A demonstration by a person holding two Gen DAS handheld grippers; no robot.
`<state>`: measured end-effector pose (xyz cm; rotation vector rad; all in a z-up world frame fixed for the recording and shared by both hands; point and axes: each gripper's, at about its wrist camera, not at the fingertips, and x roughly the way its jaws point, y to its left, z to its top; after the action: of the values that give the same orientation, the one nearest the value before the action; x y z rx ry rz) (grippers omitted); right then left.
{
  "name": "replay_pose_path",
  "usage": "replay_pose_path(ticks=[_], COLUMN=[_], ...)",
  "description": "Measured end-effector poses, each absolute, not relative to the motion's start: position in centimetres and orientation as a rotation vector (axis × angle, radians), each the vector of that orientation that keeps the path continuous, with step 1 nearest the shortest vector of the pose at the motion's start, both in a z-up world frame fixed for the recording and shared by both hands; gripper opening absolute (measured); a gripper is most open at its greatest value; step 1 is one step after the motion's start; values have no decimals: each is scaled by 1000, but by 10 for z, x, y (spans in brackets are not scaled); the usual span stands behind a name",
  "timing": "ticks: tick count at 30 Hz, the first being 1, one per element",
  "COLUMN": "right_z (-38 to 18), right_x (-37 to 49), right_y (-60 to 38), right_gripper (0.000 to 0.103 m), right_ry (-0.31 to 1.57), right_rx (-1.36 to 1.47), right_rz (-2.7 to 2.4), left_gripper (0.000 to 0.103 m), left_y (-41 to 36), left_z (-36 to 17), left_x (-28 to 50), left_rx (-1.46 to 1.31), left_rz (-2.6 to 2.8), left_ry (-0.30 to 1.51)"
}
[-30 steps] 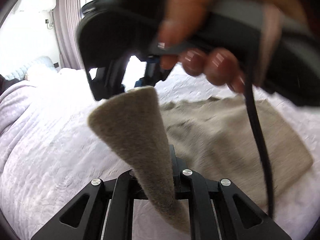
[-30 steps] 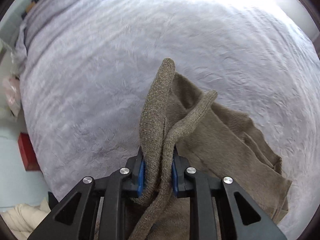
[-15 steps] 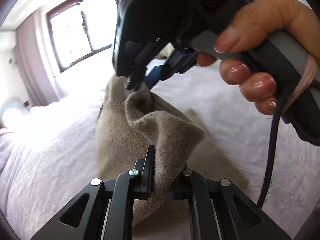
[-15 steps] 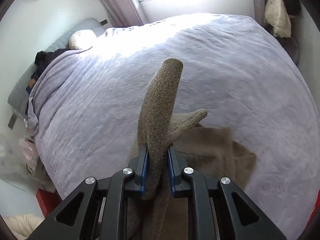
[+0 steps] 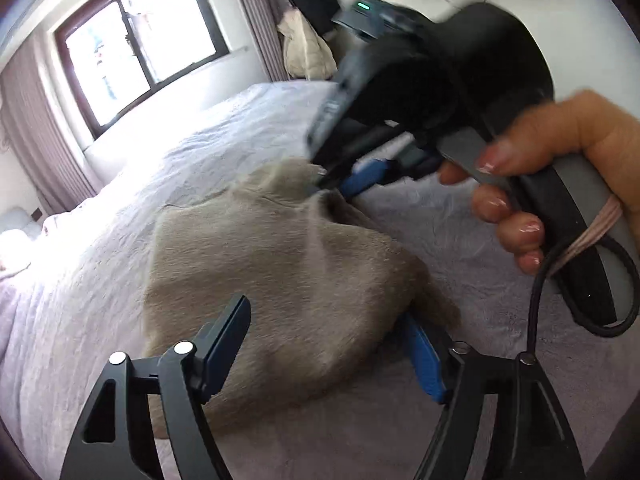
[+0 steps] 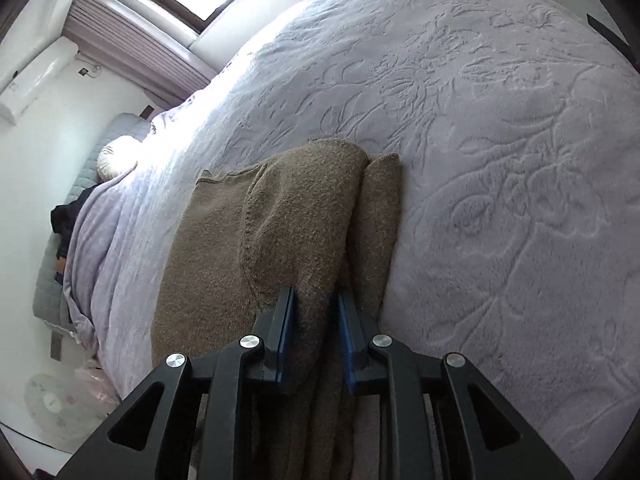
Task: Fold small clothes
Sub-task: 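Press the fold down with the right gripper while the left gripper opens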
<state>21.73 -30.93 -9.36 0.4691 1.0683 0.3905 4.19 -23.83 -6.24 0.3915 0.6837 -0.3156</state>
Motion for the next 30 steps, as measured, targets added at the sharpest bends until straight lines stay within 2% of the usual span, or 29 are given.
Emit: replay_pose_path(ticks=[1,3,6,10,14,19,20,21,22,26,30], right_z=[-89,-82,-77,-75,-79,-80,-81,-82,-80,-63,-101], right_x=[211,193,156,105,80,90,95,100,101,87,84], right_y=[-311,-319,-327,-331,-321,-310,-306,-300,-294,-288,-299], right_gripper=[33,36,54,54,54,53,50,23,6,6,6], right_ry=[1066,1043,1003,971,963,938,951,977,990,958,1041], right_rx=[483,560,637,651,574,552,536,501,468,326,339], right_rz=[383,415,454,490,475,446,431,408,386,334,286], left_gripper=[76,76,76,76,76,76,76,76,76,76,80], left_y=[-230,-211,-173,-114,-56,-51,-53,-54,-56,-74,-77], left_z=[-58,-51,-46,-51,-57,-53,-56,-58,-58,-75,-89], left_x=[37,23,6,5,33,71,79,85,85,87,80], left_rx=[374,352,335,264,47,-119,-124,-121,-109,42,71], left_rz=[-338,-347,-300,-216,-153,-122,-111,-113,-117,-123,-115], left_ry=[686,670,647,702,822,865,891,909,916,921,934])
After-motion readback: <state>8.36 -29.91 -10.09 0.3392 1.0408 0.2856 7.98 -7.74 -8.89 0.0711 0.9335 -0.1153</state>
